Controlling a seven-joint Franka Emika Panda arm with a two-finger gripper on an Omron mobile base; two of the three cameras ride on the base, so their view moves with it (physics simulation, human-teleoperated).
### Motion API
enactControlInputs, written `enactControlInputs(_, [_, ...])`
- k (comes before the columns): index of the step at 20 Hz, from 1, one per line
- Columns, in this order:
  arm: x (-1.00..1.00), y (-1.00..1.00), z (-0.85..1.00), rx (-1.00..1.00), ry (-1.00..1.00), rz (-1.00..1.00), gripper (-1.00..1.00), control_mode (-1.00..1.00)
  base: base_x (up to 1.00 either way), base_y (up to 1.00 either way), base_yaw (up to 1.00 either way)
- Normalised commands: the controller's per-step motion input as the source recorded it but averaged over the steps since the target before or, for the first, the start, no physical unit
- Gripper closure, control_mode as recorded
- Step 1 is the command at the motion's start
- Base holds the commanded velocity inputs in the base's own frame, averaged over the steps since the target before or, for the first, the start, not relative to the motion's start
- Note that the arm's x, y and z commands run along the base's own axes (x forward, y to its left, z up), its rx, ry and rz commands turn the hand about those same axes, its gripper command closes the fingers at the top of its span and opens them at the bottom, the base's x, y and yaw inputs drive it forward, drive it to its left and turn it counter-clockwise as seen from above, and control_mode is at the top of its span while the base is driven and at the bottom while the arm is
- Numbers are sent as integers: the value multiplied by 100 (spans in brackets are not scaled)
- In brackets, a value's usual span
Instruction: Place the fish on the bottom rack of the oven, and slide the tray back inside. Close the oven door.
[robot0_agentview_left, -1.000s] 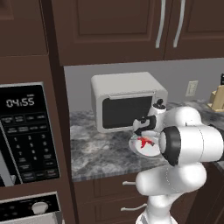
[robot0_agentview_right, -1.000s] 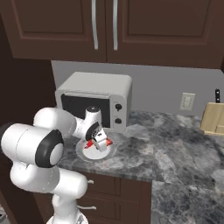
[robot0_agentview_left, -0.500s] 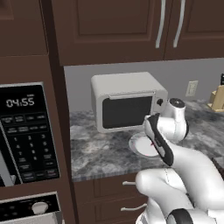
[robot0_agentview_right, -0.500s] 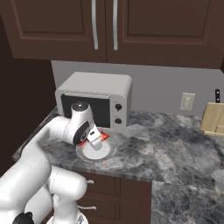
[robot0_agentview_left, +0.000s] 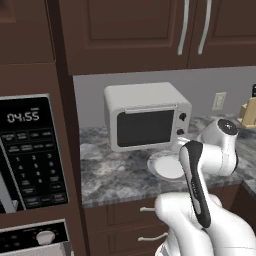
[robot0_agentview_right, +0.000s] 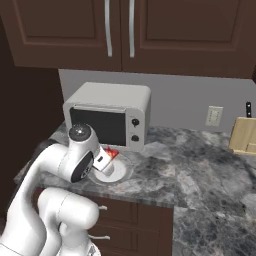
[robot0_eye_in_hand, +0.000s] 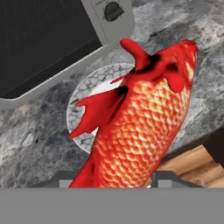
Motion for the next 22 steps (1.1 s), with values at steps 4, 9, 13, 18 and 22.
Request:
enactControlInputs(4, [-10,6,7,-7,-9,3,100,100,0,0,0])
enactControlInputs(9, [0,0,0,0,0,0,100,100,-20,7,11])
enactControlInputs(13, [0,0,0,0,0,0,100,100,-45,9,34])
enactControlInputs(18, [0,0,0,0,0,0,100,100,-47,11,37])
enactControlInputs(22, [0,0,0,0,0,0,100,100,-21,20,49])
